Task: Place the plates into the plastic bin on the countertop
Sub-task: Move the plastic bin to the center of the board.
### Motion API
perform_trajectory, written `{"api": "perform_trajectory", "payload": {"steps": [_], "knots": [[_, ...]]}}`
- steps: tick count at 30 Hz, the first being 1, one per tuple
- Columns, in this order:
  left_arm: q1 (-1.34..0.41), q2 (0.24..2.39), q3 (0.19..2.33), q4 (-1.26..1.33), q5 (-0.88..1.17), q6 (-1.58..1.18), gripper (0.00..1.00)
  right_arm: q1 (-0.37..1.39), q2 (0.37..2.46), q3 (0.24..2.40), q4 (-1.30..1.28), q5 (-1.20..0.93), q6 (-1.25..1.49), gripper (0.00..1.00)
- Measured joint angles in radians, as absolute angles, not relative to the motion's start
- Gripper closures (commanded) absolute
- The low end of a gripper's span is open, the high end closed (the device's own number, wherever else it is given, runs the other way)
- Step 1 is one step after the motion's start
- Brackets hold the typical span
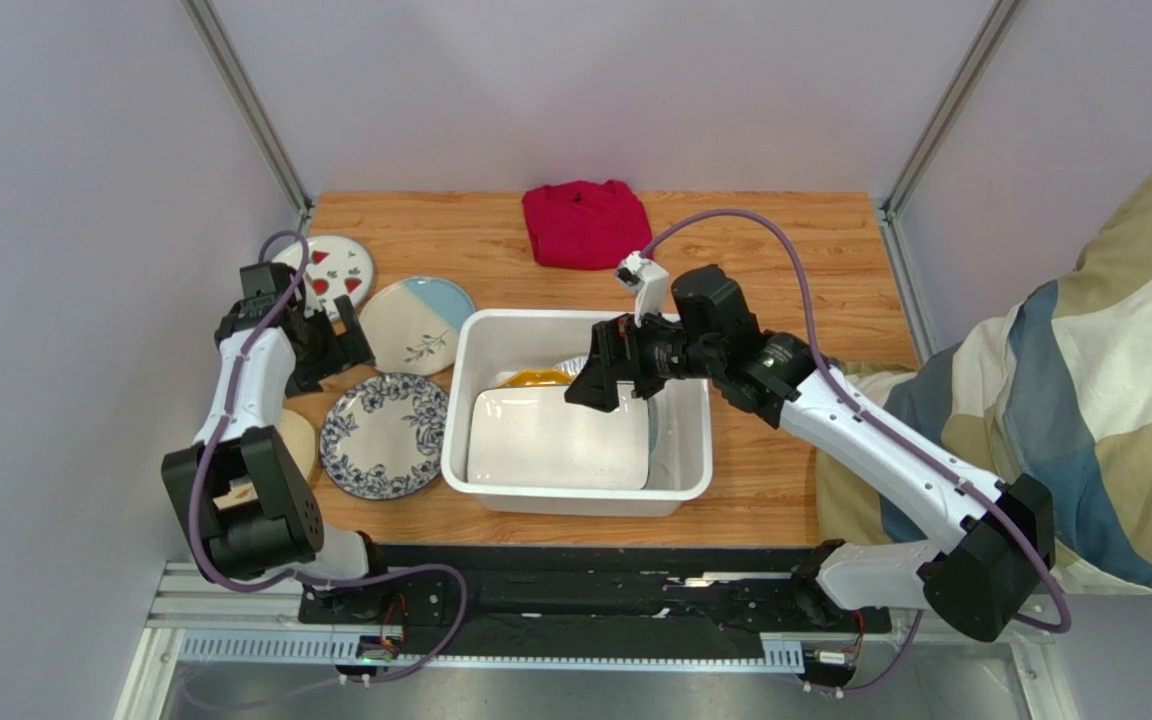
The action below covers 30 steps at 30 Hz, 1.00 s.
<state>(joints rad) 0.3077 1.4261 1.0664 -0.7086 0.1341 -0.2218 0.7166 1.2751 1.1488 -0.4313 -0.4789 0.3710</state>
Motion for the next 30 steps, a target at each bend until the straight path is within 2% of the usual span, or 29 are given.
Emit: {"api": "perform_trajectory", "payload": {"steps": [9, 23, 30], "knots": [[0.234, 1.404, 1.066, -0.71, 0.137, -0.218, 0.01, 0.671, 1.36, 1.129, -0.443, -0.256, 0.403, 0.04], [0.171, 1.382, 1.066, -0.712, 0.187, -0.218, 0.01, 0.627, 1.567, 1.159, -0.376, -0.154, 0.416, 0.04], [0.114, 1.364, 1.062, -0.712, 0.169, -0.22, 0.02, 0.625, 1.61, 1.161, -0.313, 0.006, 0.488, 0.02]]}}
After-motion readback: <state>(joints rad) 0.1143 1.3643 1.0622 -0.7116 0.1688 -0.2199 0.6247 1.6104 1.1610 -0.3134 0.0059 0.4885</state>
